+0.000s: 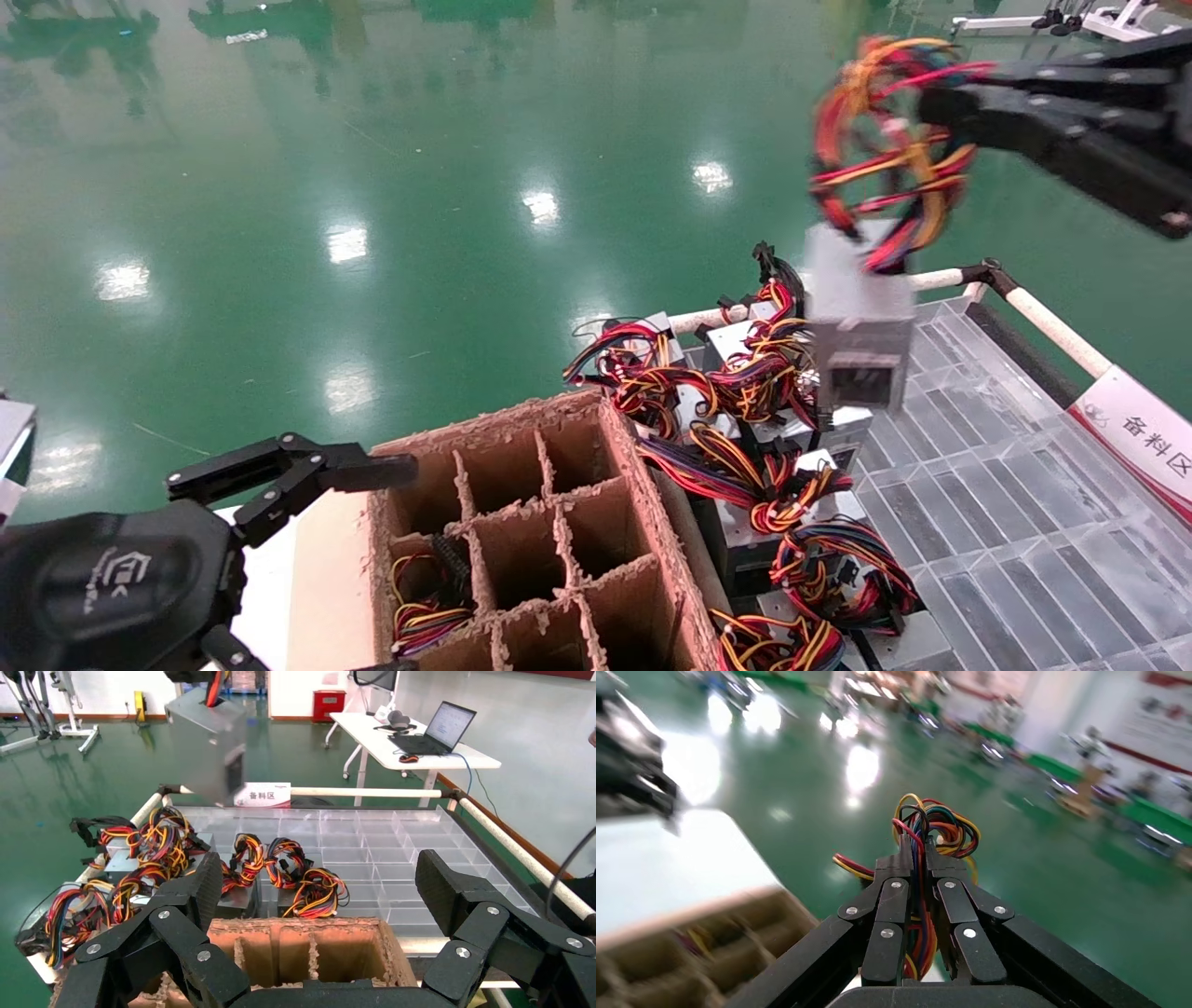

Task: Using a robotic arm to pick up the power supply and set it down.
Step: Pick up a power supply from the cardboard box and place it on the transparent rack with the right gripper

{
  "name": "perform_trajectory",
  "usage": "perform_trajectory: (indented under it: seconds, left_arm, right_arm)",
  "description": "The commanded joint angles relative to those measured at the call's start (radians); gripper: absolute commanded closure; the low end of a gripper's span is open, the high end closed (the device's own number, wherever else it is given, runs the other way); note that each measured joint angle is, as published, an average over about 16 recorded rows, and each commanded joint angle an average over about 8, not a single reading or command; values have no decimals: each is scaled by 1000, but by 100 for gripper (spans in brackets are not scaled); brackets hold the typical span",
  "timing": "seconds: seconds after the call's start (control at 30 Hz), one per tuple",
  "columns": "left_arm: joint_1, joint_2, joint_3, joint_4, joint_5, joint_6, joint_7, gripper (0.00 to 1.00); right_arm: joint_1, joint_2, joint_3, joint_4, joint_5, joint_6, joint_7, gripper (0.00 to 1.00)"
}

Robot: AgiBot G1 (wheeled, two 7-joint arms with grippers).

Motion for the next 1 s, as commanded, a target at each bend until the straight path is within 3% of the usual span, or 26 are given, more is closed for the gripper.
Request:
perform_trajectory:
  seconds: [0.03,0.23,0.4,0.63,1.0]
  left_arm:
    - [0,0,0,0,0,0,0,0]
    - [0,0,0,0,0,0,0,0]
    - [0,0,0,0,0,0,0,0]
    - [0,0,0,0,0,0,0,0]
    - [0,0,0,0,0,0,0,0]
  right_arm:
    - [58,18,-11,-50,-48,3,-19,100]
    - [156,49,-96,-134,-224,-9,-108,100]
    - [183,62,-167,-173,-302,-19,-171,100]
    - [185,52,-247,-216,-333,-19,-241,100]
    - [181,-42,-331,-302,-327,-13,-316,100]
